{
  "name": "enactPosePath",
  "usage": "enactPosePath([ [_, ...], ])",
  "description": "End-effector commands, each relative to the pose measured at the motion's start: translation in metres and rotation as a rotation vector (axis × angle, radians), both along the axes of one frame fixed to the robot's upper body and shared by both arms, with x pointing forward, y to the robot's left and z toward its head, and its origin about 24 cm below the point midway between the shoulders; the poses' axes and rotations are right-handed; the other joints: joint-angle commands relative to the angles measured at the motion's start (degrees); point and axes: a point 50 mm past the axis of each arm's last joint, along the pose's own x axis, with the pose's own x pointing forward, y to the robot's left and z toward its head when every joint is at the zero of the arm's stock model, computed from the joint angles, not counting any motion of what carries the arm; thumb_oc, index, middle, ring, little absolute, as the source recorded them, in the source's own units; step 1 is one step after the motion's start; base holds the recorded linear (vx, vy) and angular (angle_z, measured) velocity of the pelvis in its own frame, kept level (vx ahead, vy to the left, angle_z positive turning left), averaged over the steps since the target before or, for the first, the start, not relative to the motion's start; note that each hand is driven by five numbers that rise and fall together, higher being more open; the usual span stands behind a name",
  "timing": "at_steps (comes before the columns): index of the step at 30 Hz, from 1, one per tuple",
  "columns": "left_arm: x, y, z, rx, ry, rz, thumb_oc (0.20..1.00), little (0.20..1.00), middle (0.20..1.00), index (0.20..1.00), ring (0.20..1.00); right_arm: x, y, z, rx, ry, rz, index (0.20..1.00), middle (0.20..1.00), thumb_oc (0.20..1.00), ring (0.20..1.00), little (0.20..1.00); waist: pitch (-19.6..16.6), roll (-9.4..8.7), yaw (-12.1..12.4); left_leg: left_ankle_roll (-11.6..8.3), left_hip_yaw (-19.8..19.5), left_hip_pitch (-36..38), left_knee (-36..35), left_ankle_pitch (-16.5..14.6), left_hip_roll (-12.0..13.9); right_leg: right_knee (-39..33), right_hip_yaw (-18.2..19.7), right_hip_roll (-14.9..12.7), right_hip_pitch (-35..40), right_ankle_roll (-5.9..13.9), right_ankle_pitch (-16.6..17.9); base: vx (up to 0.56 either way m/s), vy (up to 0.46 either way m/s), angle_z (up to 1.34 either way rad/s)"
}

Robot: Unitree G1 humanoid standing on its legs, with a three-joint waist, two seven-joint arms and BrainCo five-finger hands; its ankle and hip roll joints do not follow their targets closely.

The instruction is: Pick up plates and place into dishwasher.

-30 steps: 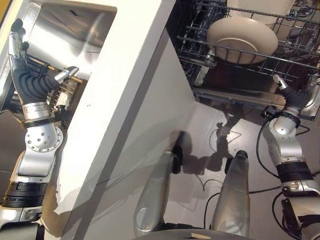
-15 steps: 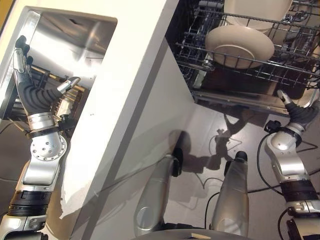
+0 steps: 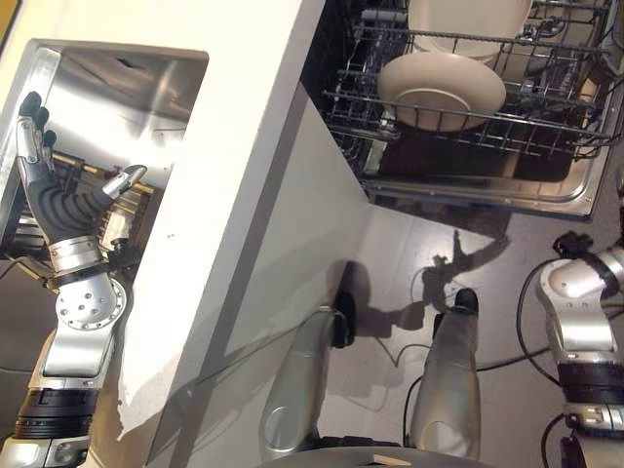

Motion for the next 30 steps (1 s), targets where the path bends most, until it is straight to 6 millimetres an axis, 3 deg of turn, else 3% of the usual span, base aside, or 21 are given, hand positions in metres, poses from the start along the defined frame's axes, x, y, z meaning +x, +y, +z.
enactPosePath([
  [1, 0.013, -0.028, 0.008, -0.081, -0.07, -0.119, 1.0, 1.0, 1.0, 1.0, 1.0, 0.016, -0.002, 0.053, -0.096, -0.139, 0.137, 1.0, 1.0, 1.0, 1.0, 1.0, 0.0, 0.86, 0.1, -1.27, -2.4, -0.7, -3.7, 3.2, -0.3, -0.7, -1.1, 1.9, -0.2, -5.61, 4.0, 0.01, -0.097, 0.01],
  [6, 0.021, -0.03, 0.018, -0.055, -0.06, -0.127, 1.0, 1.0, 1.0, 1.0, 1.0, 0.031, -0.028, 0.069, -0.062, -0.117, 0.113, 1.0, 1.0, 1.0, 1.0, 1.0, -0.1, 1.06, 1.7, -1.21, -2.7, -1.8, -1.9, 2.4, -0.6, 1.8, -2.1, 1.7, -1.1, -5.78, 2.6, 0.02, -0.109, 0.03],
  [9, 0.026, -0.03, 0.025, -0.041, -0.054, -0.127, 1.0, 1.0, 1.0, 1.0, 1.0, 0.036, -0.04, 0.076, -0.046, -0.099, 0.067, 1.0, 1.0, 1.0, 1.0, 1.0, -0.1, 1.16, 2.4, -1.05, -3.1, -2.9, -1.9, 3.6, -0.7, 2.7, -2.8, 2.2, -2.1, -6.04, 2.9, 0.02, -0.152, 0.08],
  [15, 0.031, -0.032, 0.035, -0.009, -0.063, -0.144, 1.0, 1.0, 1.0, 1.0, 1.0, 0.044, -0.047, 0.079, 0.008, -0.083, 0.065, 1.0, 1.0, 1.0, 1.0, 1.0, 0.8, 1.43, 3.0, -0.9, -4.5, -3.8, -2.0, 4.0, -0.7, 5.1, -3.6, 3.5, -3.3, -6.9, 0.9, -0.01, -0.134, 0.09],
  [20, 0.034, -0.037, 0.038, 0.002, -0.071, -0.166, 1.0, 1.0, 1.0, 1.0, 1.0, 0.059, -0.039, 0.068, 0.088, -0.033, 0.178, 1.0, 1.0, 1.0, 1.0, 1.0, 1.4, 2.01, 3.2, -0.86, -5.2, -3.3, -3.7, 4.9, -0.6, 5.4, -3.8, 4.3, -3.6, -7.48, 0.1, -0.01, -0.032, 0.0],
  [24, 0.034, -0.042, 0.038, 0.001, -0.076, -0.177, 1.0, 1.0, 1.0, 1.0, 1.0, 0.075, -0.026, 0.047, 0.205, 0.017, 0.408, 1.0, 1.0, 1.0, 1.0, 1.0, 1.8, 2.29, 3.4, -0.8, -5.5, -2.9, -4.5, 5.3, -0.8, 5.6, -3.9, 4.4, -3.5, -7.96, -0.3, 0.0, 0.0, 0.0],
  [27, 0.034, -0.045, 0.041, 0.003, -0.085, -0.182, 1.0, 1.0, 1.0, 1.0, 1.0, 0.088, -0.006, 0.04, 0.209, 0.031, 0.614, 1.0, 1.0, 1.0, 1.0, 1.0, 2.3, 2.48, 3.8, -0.64, -5.8, -2.7, -5.1, 6.0, -1.2, 5.2, -4.1, 4.4, -3.3, -8.33, 0.2, 0.02, 0.005, 0.01],
  [30, 0.034, -0.044, 0.039, 0.0, -0.083, -0.178, 1.0, 1.0, 1.0, 1.0, 1.0, 0.093, 0.01, 0.041, 0.102, 0.065, 0.743, 1.0, 1.0, 1.0, 1.0, 1.0, 2.4, 2.41, 4.2, -0.53, -6.0, -2.4, -4.7, 5.2, -1.5, 5.8, -4.3, 4.0, -3.2, -8.35, -0.6, 0.06, 0.042, 0.03],
])
